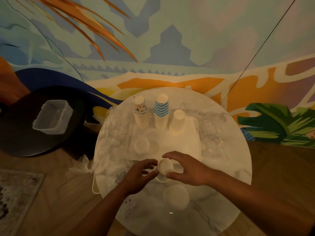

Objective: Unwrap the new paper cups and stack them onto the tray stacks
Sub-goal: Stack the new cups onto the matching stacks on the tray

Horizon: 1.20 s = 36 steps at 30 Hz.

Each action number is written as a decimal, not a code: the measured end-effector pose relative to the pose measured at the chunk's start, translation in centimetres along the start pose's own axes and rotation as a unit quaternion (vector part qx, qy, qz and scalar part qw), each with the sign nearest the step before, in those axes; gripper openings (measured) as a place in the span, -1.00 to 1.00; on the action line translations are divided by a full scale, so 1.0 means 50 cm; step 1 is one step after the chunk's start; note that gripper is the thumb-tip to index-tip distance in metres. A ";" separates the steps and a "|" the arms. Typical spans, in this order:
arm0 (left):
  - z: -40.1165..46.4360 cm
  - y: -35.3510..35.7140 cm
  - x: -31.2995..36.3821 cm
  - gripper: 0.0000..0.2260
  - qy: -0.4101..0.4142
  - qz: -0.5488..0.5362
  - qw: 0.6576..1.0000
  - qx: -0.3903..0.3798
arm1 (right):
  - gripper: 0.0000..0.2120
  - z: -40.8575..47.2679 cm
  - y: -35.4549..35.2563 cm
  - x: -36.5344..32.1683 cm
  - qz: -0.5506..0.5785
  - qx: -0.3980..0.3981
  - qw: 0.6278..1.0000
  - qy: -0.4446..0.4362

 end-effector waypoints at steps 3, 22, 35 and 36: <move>-0.003 0.005 -0.013 -0.69 -0.005 0.013 1.000 0.000 | -0.34 -0.011 0.021 0.007 -0.005 -0.002 1.000 0.015; -0.006 0.058 -0.018 -0.34 0.014 0.045 0.999 -0.017 | -0.39 -0.009 0.004 -0.036 0.054 0.071 0.993 0.079; -0.006 0.043 -0.005 -0.14 -0.001 0.009 1.000 0.012 | -0.48 -0.024 -0.039 -0.069 0.130 0.140 0.977 0.098; -0.005 0.042 -0.004 -0.11 0.000 0.010 1.000 0.012 | -0.48 -0.024 -0.041 -0.070 0.133 0.141 0.976 0.098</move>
Point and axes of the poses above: each hand's wrist, its own z-axis towards the middle knuckle, its own y-axis out of the palm, x = y × z, the point moved 2 cm from there along z, towards the middle knuckle, and after that the axes turned 12 degrees about x, right-handed, at the moved point
